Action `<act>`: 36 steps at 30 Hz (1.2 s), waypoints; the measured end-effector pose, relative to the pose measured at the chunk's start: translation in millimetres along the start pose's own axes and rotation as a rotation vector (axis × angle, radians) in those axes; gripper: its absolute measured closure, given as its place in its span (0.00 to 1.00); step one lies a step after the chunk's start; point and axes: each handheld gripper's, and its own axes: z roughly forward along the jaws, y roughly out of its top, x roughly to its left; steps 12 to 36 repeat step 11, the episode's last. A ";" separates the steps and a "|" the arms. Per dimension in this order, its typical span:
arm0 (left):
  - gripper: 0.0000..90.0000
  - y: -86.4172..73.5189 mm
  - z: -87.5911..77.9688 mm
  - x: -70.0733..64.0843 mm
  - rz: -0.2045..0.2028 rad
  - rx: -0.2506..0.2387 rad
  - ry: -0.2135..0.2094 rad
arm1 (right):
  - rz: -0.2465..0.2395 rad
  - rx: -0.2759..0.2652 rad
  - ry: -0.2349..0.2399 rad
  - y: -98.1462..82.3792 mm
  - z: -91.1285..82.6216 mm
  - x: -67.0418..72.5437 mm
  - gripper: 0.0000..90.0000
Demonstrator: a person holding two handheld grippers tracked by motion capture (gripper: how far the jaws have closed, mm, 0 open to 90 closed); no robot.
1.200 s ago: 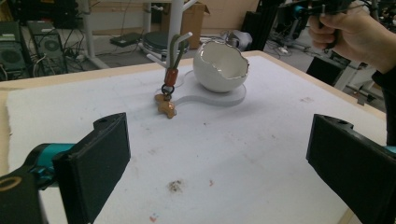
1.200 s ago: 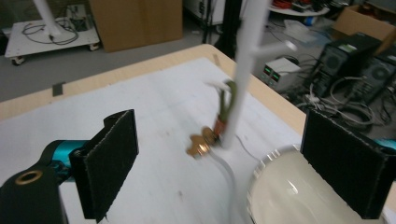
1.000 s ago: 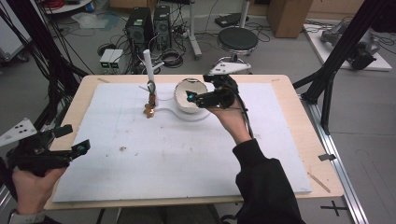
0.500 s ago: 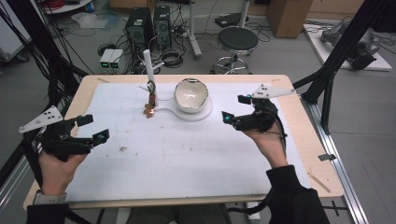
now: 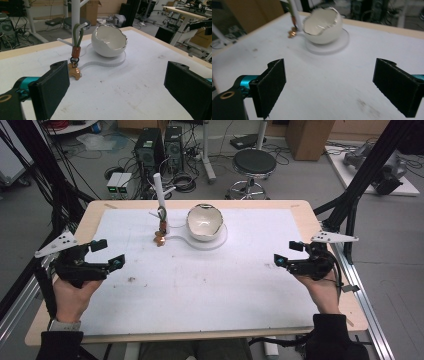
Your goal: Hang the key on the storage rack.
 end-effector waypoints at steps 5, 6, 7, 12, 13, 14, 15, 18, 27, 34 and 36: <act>0.07 -0.6 0.7 -1.2 0.001 0.002 0.001 | -0.014 -0.078 -0.016 -5.1 -24.6 -7.6 0.12; 0.07 -0.6 0.8 -2.1 0.005 0.006 -0.001 | -0.007 -0.087 -0.020 -6.2 -28.2 -8.9 0.12; 0.07 -0.7 0.9 -3.3 0.010 0.007 -0.005 | -0.001 -0.095 -0.015 -7.3 -31.2 -10.5 0.12; 0.07 -0.9 1.8 -6.7 0.019 0.014 -0.006 | 0.005 -0.115 -0.017 -10.1 -37.7 -13.1 0.12; 0.07 -0.9 1.8 -6.7 0.019 0.014 -0.006 | 0.005 -0.115 -0.017 -10.1 -37.7 -13.1 0.12; 0.07 -0.9 1.8 -6.7 0.019 0.014 -0.006 | 0.005 -0.115 -0.017 -10.1 -37.7 -13.1 0.12; 0.07 -0.9 1.8 -6.7 0.019 0.014 -0.006 | 0.005 -0.115 -0.017 -10.1 -37.7 -13.1 0.12; 0.07 -0.9 1.8 -6.7 0.019 0.014 -0.006 | 0.005 -0.115 -0.017 -10.1 -37.7 -13.1 0.12; 0.07 -0.9 1.8 -6.7 0.019 0.014 -0.006 | 0.005 -0.115 -0.017 -10.1 -37.7 -13.1 0.12; 0.07 -0.9 1.8 -6.7 0.019 0.014 -0.006 | 0.005 -0.115 -0.017 -10.1 -37.7 -13.1 0.12; 0.07 -0.9 1.8 -6.7 0.019 0.014 -0.006 | 0.005 -0.115 -0.017 -10.1 -37.7 -13.1 0.12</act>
